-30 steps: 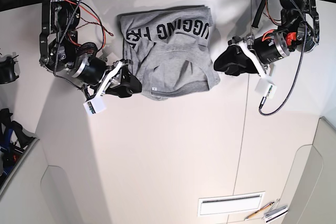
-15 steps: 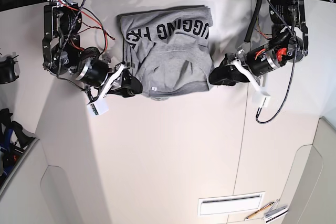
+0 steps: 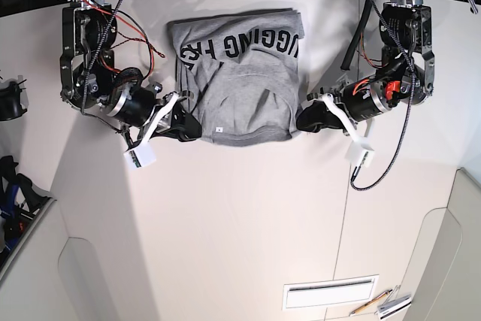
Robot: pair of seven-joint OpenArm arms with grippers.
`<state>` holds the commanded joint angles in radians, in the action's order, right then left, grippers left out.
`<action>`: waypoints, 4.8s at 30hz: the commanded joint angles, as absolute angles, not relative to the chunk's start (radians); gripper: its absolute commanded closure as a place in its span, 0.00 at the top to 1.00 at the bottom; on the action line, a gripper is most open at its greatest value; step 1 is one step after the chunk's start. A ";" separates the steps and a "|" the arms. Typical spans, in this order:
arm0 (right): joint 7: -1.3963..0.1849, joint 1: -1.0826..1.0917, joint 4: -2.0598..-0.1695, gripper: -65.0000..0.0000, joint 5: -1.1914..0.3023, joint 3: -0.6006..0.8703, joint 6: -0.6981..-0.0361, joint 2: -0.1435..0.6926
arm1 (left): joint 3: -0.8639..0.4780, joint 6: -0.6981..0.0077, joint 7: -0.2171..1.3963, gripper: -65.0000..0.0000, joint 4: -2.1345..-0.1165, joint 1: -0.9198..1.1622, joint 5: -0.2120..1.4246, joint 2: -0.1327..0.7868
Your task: Fold the T-shirt properly
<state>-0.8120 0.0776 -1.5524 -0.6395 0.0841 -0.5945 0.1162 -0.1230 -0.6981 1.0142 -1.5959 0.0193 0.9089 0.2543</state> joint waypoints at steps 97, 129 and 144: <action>-1.081 -0.641 -1.663 0.00 -0.969 0.284 -0.603 0.484 | -0.494 -0.698 1.217 0.07 -2.045 0.998 0.921 0.319; -0.939 -0.690 -1.251 0.00 -0.701 -0.187 -0.523 0.503 | 0.114 -0.675 1.012 0.07 -1.214 0.936 0.513 0.452; -0.863 -0.374 -0.863 0.00 -0.590 -0.384 -0.423 0.472 | 0.290 -0.587 0.954 0.07 -0.781 0.496 0.500 0.440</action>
